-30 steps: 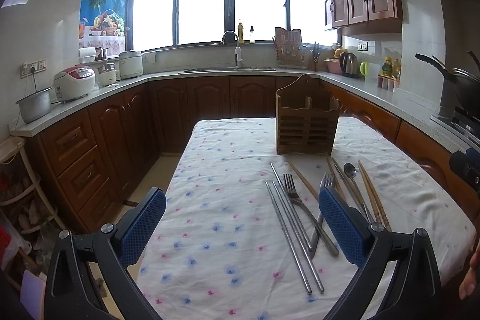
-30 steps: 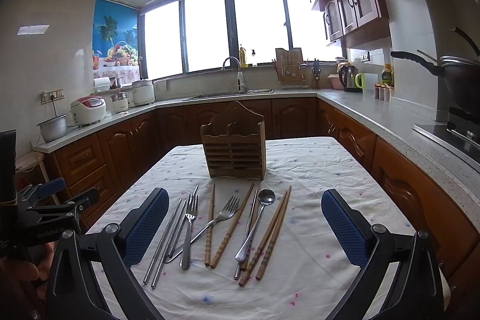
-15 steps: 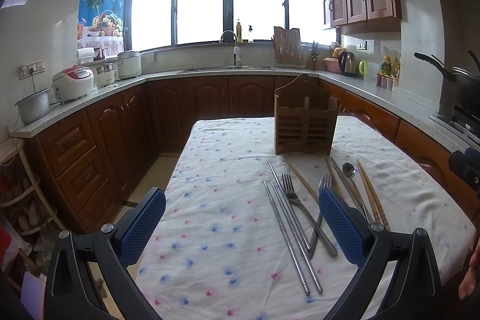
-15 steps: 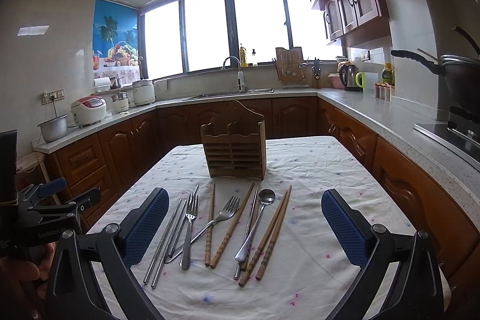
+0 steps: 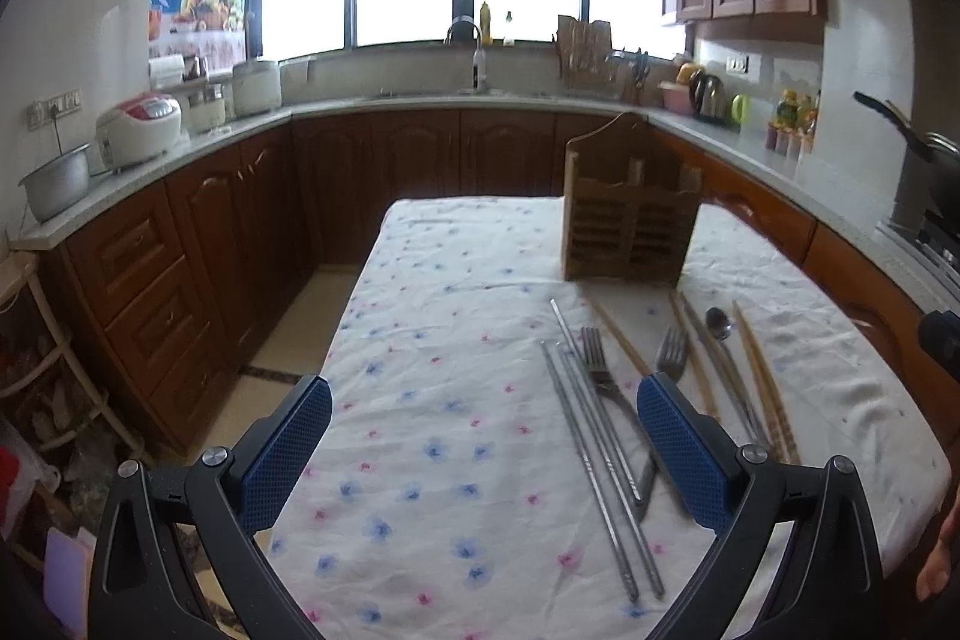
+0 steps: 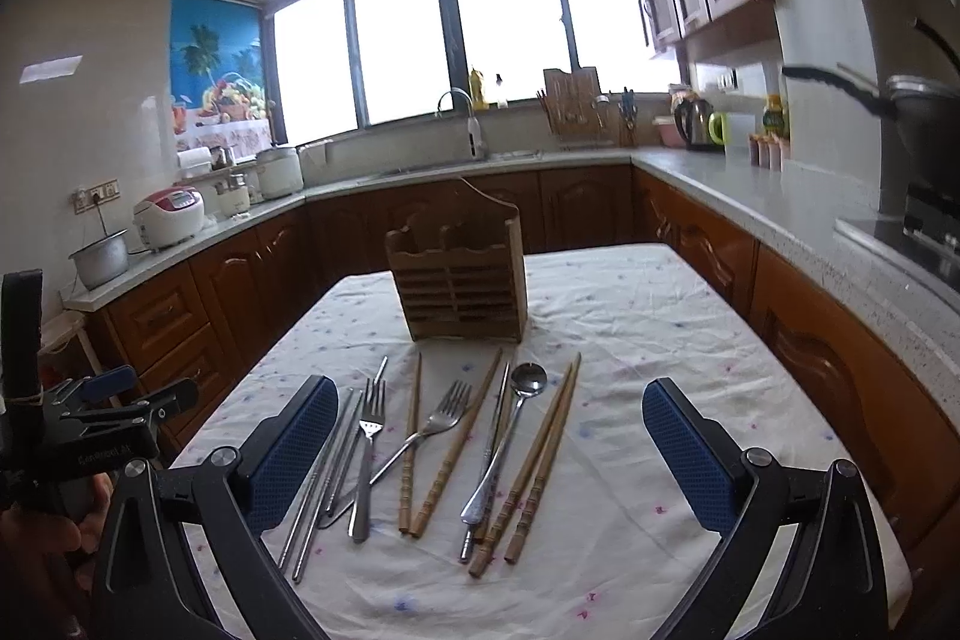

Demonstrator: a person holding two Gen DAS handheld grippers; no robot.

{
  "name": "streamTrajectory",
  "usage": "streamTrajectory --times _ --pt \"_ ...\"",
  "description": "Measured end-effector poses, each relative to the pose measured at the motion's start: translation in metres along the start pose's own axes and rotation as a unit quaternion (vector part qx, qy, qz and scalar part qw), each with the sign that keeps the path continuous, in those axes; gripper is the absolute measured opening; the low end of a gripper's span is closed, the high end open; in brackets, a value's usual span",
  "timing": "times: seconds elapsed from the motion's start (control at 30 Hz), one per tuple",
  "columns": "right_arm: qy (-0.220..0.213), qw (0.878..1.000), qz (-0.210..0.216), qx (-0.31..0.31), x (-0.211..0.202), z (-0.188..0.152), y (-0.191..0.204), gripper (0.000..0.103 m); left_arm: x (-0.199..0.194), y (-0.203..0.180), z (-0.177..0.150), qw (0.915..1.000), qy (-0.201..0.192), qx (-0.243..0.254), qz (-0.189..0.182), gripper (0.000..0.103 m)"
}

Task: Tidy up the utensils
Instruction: 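Close left tool on a silver metal chopstick while right tool closes on a wooden chopstick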

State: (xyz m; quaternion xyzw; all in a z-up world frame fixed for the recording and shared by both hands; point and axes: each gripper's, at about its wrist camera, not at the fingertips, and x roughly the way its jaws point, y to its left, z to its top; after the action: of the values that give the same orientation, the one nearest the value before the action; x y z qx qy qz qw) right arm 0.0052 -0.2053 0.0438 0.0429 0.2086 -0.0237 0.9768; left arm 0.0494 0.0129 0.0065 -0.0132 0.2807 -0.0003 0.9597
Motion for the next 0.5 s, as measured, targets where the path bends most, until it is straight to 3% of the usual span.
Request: streamTrajectory --times 0.23,0.33,0.5 --pt "0.057 0.998 0.003 0.03 0.038 0.004 -0.021 0.1 0.039 -0.001 0.026 0.9981 0.061 0.005 -0.009 0.097" --pt "0.08 0.996 0.006 0.044 0.056 0.004 -0.03 0.091 0.06 -0.003 0.034 0.9957 0.092 0.007 -0.008 0.091" --pt "0.116 0.991 0.006 0.069 0.085 0.004 -0.045 0.068 0.091 -0.005 0.044 0.9905 0.135 0.007 -0.021 0.077"
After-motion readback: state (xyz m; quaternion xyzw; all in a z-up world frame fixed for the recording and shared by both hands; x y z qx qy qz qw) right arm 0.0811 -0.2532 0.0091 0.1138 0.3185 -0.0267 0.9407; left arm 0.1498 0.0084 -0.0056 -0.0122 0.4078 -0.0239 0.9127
